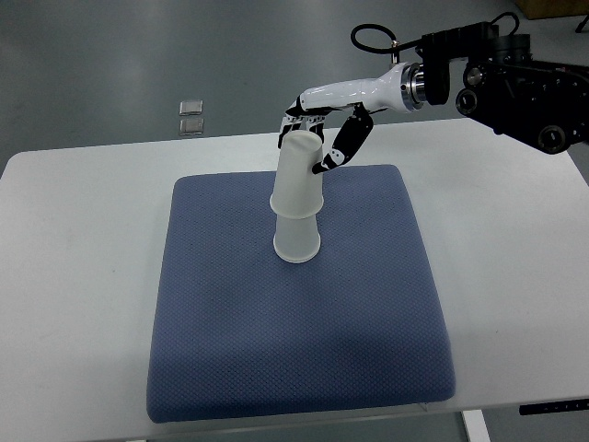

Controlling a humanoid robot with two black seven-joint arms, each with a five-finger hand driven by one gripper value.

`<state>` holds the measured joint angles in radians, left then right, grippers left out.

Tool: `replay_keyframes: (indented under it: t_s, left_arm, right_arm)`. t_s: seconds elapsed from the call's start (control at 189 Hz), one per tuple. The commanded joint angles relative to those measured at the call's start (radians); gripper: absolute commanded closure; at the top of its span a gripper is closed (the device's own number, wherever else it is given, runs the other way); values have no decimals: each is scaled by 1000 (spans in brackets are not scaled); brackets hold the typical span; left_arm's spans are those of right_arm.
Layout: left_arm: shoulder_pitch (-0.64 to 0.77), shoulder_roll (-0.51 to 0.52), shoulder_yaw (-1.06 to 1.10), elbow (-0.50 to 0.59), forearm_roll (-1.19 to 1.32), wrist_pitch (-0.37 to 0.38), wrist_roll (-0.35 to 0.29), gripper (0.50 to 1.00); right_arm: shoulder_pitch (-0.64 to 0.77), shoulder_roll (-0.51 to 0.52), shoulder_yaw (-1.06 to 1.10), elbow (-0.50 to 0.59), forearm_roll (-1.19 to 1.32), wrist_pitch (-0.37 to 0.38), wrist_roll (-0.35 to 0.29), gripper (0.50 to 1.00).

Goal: Stack paper cups
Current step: 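Lower the held cup onto the upside-down cup on the pad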

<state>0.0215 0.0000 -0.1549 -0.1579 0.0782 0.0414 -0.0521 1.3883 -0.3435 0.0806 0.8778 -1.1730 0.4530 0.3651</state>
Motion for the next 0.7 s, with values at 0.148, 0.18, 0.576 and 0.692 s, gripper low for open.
replay_keyframes:
  t_s: [0.148,0.18,0.576,0.692]
  left_arm:
    - [0,0,0,0,0,0,0,500]
    - [0,0,0,0,0,0,0,500]
    - [0,0,0,0,0,0,0,500]
    - [0,0,0,0,0,0,0,500]
  right_arm:
    - [-14,4,-1,0,-2,-28,0,1000]
    - [-14,4,-1,0,-2,-28,0,1000]
    - [-23,11,-2,1,-2,-27,-2,1000]
    - [-26,11,-9,1,-13,-25,-2,1000]
